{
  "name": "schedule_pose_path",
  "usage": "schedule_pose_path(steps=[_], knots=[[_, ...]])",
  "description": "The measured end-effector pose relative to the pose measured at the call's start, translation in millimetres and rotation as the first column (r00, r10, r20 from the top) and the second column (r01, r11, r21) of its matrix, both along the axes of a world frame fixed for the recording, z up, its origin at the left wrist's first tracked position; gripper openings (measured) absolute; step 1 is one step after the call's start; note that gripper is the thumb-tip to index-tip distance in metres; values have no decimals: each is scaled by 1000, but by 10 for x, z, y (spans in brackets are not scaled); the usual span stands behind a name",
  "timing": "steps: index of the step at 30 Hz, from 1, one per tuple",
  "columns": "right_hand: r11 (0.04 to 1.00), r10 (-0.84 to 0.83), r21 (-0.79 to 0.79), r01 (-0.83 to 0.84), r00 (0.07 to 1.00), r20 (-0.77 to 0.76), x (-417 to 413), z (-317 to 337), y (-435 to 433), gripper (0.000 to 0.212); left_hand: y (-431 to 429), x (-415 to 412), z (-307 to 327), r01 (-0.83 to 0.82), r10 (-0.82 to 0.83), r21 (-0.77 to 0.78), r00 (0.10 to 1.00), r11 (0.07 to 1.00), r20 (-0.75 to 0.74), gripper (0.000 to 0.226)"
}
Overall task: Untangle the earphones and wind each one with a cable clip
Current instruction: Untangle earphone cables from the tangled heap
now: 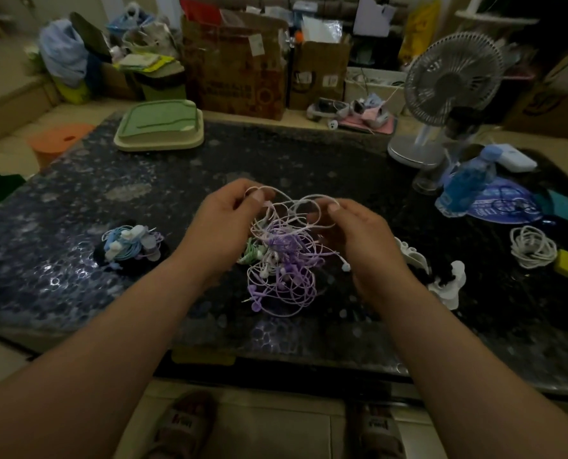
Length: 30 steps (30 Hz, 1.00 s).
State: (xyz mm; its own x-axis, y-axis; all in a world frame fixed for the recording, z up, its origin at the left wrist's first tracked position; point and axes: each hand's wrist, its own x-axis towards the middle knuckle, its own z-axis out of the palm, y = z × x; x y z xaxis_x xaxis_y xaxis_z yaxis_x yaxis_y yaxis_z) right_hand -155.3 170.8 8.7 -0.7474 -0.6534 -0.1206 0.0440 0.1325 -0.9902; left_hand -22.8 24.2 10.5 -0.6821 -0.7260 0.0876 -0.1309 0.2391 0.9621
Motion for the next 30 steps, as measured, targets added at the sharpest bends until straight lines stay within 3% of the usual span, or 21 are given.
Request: schedule_pose_path(steps=[4, 7, 11, 14, 18, 21, 24, 27, 30], knots=[[974, -14, -218, 62, 977, 215, -15, 100, -1, 28, 6, 1, 50, -13, 14, 17, 998, 1000, -55, 24], [944, 18, -309, 119, 914, 405, -21, 171, 24, 24, 19, -10, 77, 8, 12, 181, 994, 984, -108, 26], [949, 60, -301, 91, 886, 459, 13, 220, 84, 33, 102, -20, 110, 107, -14, 437, 977, 893, -211, 26], [974, 73, -225, 25, 907, 416, 56, 174, 101, 38, 166, -3, 68, 238, -56, 658, 957, 714, -286, 27], [999, -42, 5, 41, 983, 177, 92, 85, 95, 24, 141, 11, 13, 310, -69, 786, 943, 535, -325, 25], [995, 11, 97, -18, 997, 72, 107, 61, 121, 30, 96, 28, 24, 373, -59, 812, 919, 448, -389, 23], [989, 115, 92, -119, 992, 54, 150, 76, 129, 39, 25, 49, 35, 508, -92, 786, 854, 351, -511, 27], [969, 244, -11, -246, 957, 157, 194, 66, 131, 39, -28, 64, 59, 642, -149, 719, 764, 267, -627, 25], [927, 373, -164, -336, 859, 350, 250, 51, 133, 42, -61, 75, 64, 732, -186, 658, 681, 175, -708, 21]])
